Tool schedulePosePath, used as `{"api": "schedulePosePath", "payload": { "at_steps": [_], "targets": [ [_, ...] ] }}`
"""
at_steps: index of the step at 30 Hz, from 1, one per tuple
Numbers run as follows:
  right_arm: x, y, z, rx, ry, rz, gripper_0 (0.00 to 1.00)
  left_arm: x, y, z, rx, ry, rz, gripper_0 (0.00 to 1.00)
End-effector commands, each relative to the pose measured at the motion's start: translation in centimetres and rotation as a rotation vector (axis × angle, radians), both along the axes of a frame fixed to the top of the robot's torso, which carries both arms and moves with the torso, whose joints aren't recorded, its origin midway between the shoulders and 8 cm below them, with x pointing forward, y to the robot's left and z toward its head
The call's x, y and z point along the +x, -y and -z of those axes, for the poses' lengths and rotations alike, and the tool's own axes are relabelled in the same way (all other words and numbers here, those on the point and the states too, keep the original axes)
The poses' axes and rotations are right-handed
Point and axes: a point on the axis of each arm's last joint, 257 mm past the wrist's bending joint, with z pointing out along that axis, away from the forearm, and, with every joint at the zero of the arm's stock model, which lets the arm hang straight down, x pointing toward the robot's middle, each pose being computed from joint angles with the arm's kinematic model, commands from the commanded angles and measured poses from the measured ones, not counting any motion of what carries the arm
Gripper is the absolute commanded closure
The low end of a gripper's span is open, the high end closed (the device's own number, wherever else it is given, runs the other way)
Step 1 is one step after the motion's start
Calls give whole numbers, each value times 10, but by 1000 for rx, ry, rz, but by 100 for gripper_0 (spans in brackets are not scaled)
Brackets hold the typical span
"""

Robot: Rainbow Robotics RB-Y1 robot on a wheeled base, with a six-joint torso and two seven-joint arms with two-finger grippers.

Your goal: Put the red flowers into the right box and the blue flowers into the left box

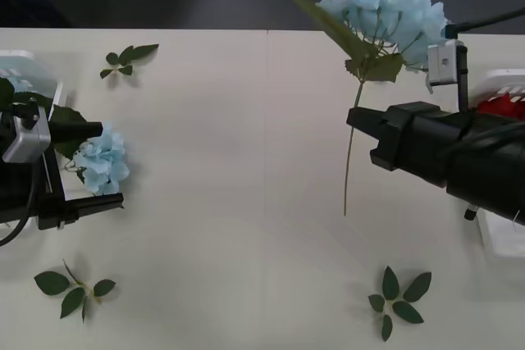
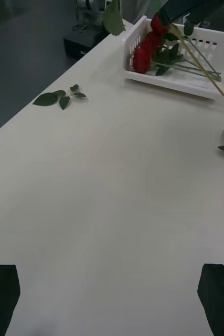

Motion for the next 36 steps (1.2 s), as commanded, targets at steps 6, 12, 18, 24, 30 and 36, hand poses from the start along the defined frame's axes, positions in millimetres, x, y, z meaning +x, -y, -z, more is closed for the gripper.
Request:
{"api": "schedulePosePath", "payload": {
  "at_steps": [6,12,18,24,30,36],
  "targets": [
    [-32,-33,-35,-60,213,-134,100,-1,11,-9,-27,-2,23,0],
    [-50,-72,-40,-37,242,-241,100,0,15,-11,-79,-8,66,0],
    [-67,-113,-48,-10,273,-346,100,5,8,-4,-179,-52,146,0],
    [-70,-137,-51,16,281,-391,100,8,7,2,-280,-135,183,0],
    [-62,-154,-40,20,269,-406,100,1,20,10,-337,-199,242,0],
    [-56,-170,-26,23,246,-417,100,-8,42,8,-376,-218,308,0]
  ]
}}
